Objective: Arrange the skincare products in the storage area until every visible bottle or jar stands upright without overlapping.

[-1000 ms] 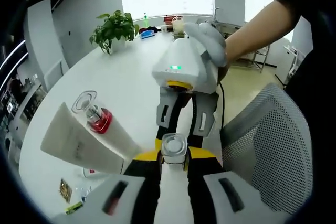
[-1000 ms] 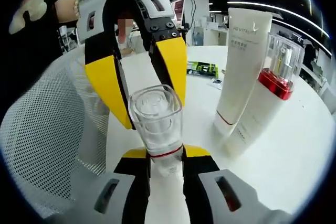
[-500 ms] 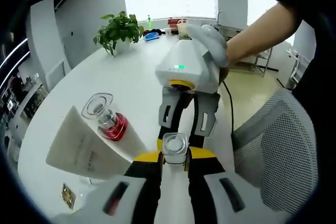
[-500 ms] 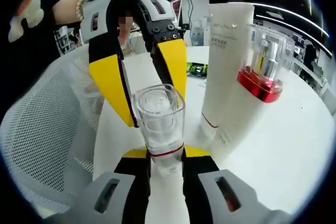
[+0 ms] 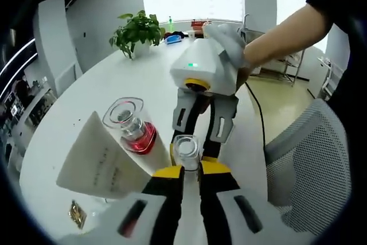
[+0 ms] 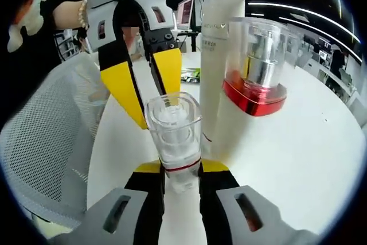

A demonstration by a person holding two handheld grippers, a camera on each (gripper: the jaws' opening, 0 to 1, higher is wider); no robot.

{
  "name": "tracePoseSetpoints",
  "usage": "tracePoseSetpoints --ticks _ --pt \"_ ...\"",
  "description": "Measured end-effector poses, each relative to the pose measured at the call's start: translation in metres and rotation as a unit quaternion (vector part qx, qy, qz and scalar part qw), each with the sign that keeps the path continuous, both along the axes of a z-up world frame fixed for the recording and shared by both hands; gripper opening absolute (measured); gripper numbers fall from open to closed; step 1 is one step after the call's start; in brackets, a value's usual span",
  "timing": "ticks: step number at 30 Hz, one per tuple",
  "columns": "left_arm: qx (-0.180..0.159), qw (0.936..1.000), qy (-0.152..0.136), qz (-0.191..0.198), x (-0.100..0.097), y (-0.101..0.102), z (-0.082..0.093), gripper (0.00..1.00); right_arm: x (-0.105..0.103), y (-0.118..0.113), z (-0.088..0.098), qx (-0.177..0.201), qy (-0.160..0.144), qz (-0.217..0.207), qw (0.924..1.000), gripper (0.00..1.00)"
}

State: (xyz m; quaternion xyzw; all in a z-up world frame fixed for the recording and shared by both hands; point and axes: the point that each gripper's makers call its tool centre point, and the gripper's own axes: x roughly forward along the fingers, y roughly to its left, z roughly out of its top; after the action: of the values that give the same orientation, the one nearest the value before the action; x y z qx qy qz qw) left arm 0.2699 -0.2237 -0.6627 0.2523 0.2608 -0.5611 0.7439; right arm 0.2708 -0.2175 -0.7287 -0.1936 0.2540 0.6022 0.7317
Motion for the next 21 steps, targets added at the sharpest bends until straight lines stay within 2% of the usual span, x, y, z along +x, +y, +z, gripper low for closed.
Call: tracePoseSetpoints --ticks 12,21 --pt "-0.002 1.0 -0.003 0.001 0.0019 -0.0004 0.0015 0.13 0.0013 0.0019 0.0005 0.002 0.002 -0.002 1.0 0.22" --pt "0.001 1.0 -0.002 -0.001 -0.0005 0.0031 0.0014 0.18 -0.0002 0.0001 0.0003 0.007 0.016 -0.019 0.9997 0.23"
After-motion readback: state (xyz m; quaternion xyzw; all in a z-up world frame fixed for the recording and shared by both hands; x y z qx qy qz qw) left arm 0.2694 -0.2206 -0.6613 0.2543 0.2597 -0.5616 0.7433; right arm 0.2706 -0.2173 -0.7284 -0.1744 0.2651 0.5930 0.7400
